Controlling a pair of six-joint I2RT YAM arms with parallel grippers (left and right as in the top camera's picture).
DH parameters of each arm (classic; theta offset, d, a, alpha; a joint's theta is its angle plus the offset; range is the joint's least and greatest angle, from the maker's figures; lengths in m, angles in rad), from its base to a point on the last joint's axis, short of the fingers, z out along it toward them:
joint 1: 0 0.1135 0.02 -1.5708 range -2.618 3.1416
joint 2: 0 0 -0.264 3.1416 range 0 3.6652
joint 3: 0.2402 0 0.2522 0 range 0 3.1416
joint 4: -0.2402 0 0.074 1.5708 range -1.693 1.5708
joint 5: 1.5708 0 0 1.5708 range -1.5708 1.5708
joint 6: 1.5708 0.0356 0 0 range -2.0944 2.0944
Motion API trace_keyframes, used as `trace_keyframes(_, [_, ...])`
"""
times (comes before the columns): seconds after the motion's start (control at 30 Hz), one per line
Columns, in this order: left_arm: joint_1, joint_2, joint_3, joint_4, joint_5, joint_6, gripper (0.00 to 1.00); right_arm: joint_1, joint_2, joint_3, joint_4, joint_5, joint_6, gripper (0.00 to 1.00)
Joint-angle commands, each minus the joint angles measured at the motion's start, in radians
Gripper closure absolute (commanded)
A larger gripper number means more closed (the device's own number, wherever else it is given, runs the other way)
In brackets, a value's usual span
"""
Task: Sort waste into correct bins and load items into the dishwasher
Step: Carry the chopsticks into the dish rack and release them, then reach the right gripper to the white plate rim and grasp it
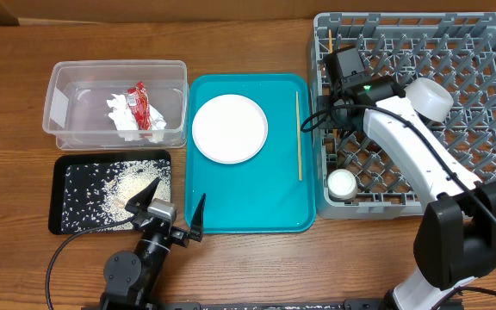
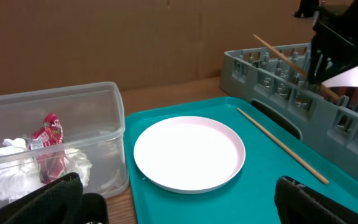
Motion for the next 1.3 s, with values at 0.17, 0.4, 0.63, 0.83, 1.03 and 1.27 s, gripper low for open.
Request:
trace_keyframes(0.17, [0.006,-0.01,-0.008,0.005,0.012,0.009,0.0,0.05,-0.091,0.037,-0.038,-0.203,-0.008,0.48])
trace_keyframes(0.4, [0.006,-0.01,-0.008,0.005,0.012,0.009,0.0,0.236,-0.093,0.014,-0.038,-0.06,0.114,0.48])
trace_keyframes(0.63, [0.006,-0.01,-0.008,0.005,0.011,0.009,0.0,0.286,0.053,-0.059,0.068,0.137,0.208,0.48])
trace_keyframes(0.83, [0.006,-0.01,-0.008,0.005,0.011,0.009,0.0,0.251,0.197,-0.06,0.116,0.192,0.207,0.48])
trace_keyframes(1.03, [0.006,-0.01,-0.008,0.005,0.012,0.009,0.0,0.239,0.275,-0.06,0.123,0.132,0.188,0.66])
trace_keyframes(1.27, [0.006,-0.01,-0.008,0.005,0.012,0.009,0.0,0.263,0.265,-0.058,0.079,0.028,0.102,0.96])
